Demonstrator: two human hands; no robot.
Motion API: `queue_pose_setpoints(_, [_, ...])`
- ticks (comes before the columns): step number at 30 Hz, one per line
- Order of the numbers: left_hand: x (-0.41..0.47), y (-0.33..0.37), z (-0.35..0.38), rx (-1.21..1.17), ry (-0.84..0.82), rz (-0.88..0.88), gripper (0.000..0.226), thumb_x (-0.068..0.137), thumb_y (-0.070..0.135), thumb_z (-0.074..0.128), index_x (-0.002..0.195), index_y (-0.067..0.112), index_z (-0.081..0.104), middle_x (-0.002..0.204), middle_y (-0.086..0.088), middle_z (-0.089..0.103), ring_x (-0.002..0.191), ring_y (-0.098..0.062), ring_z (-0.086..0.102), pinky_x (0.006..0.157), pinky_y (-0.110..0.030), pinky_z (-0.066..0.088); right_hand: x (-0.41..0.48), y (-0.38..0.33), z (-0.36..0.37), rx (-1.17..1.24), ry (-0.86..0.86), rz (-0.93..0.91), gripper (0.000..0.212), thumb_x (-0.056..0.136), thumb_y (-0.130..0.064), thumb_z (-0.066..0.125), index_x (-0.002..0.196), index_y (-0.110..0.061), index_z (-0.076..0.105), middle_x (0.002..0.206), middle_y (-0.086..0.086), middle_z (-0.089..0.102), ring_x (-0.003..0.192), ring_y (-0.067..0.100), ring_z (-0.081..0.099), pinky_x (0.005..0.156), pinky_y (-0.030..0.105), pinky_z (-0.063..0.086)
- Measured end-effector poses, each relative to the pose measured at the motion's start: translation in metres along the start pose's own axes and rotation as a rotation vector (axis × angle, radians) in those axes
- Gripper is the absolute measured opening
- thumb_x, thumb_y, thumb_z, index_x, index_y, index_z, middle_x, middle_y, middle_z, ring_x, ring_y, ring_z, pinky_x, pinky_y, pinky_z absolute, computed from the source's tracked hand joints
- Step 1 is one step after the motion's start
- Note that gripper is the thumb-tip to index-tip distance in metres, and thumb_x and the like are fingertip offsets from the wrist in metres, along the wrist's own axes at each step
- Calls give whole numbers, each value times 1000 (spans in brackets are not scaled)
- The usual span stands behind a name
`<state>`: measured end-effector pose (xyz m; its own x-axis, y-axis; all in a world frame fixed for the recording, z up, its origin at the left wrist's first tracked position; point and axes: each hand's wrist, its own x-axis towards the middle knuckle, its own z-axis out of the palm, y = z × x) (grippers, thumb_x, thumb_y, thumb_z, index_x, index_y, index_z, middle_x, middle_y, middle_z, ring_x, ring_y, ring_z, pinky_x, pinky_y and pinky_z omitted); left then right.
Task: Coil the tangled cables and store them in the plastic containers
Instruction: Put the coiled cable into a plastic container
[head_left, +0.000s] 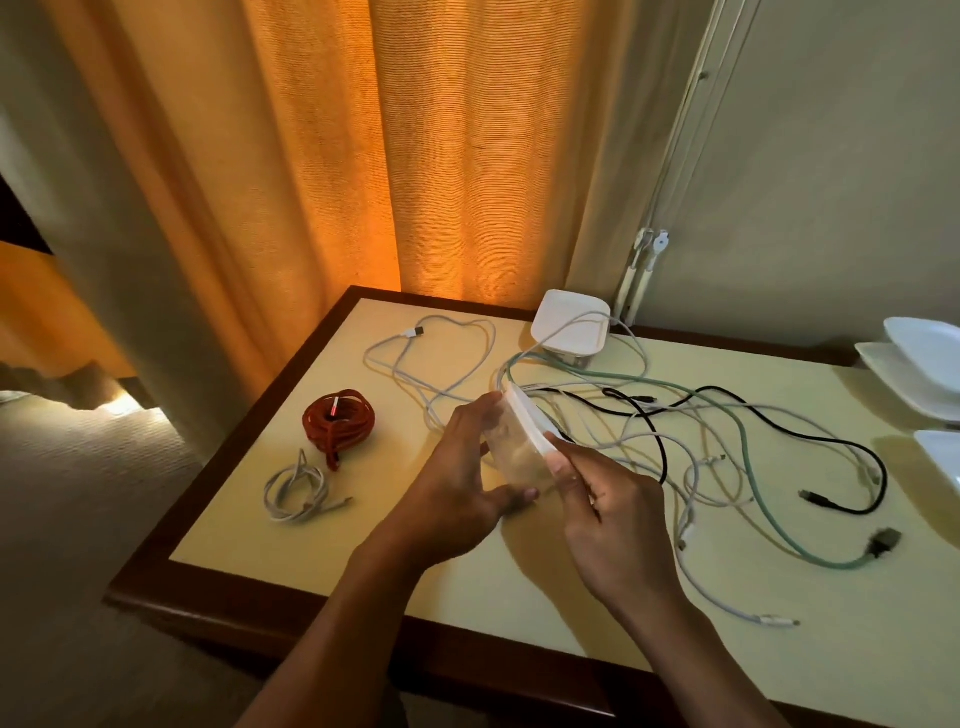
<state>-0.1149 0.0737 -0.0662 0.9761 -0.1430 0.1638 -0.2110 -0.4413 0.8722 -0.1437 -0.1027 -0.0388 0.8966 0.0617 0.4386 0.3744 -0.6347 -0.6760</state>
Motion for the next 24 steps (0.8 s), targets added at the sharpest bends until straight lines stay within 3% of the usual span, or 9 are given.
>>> queue_pose_setpoints(4, [-1, 2, 2, -12, 10, 34, 96, 81, 17, 87, 157, 22, 28, 147, 9, 41, 139, -5, 38, 112, -15, 36, -1, -2, 2, 1, 51, -15, 25, 103, -17, 57, 122, -12, 73, 94, -1, 76, 75, -15, 57, 66, -4, 37])
queue_pose_setpoints(7, [-2, 3, 2, -8, 13, 57, 94, 82, 17, 85, 156, 24, 27, 147, 9, 40, 139, -5, 38, 112, -15, 37, -1, -6, 2, 14, 121, -35, 29, 101, -22, 53, 113, -7, 75, 78, -9, 64, 73, -21, 54, 61, -5, 33])
queue_pose_setpoints(11, [-1, 6, 5, -8, 23, 47, 94, 83, 18, 84, 156, 26, 27, 146, 12, 39, 136, 4, 37, 109, -13, 36, -2, -3, 9, 30, 159, -29, 31, 101, -24, 51, 104, -5, 75, 76, -14, 58, 72, -19, 54, 58, -5, 33])
queue_pose_setpoints(16, [-10, -8, -4, -19, 17, 1, 92, 79, 23, 87, 152, 31, 32, 146, 11, 43, 139, -7, 42, 116, -27, 39, 36, 10, -25, 216, 473, 243, 32, 106, -21, 52, 78, -10, 63, 60, -10, 54, 53, -10, 52, 47, 7, 35])
queue_pose_setpoints(19, [-12, -3, -8, -74, -14, -97, 94, 77, 22, 89, 150, 38, 32, 149, 16, 42, 138, -1, 41, 117, -25, 38, 48, 33, -43, 171, 530, 269, 47, 106, -33, 50, 65, -11, 48, 53, -3, 45, 51, 8, 37, 52, 30, 34])
queue_pose_setpoints(20, [-12, -2, -9, -63, -18, -123, 94, 77, 23, 89, 149, 42, 32, 148, 19, 42, 136, 2, 41, 116, -25, 37, 47, 42, -42, 206, 535, 322, 48, 105, -38, 51, 65, -11, 49, 53, -2, 46, 54, 11, 37, 55, 30, 35])
queue_pose_setpoints(22, [-12, -1, -12, 17, -5, -138, 86, 76, 26, 89, 139, 50, 34, 140, 26, 42, 129, 12, 40, 111, -20, 36, 44, 54, -38, 348, 585, 449, 40, 100, -45, 55, 71, -18, 63, 62, -10, 61, 62, 9, 54, 65, 32, 51])
queue_pose_setpoints(24, [-13, -2, -16, 197, 17, -161, 87, 76, 33, 88, 140, 48, 31, 138, 21, 36, 128, 4, 37, 109, -22, 35, 44, 62, -35, 449, 609, 570, 30, 97, -46, 60, 82, -24, 73, 77, -10, 71, 75, 14, 65, 71, 35, 57])
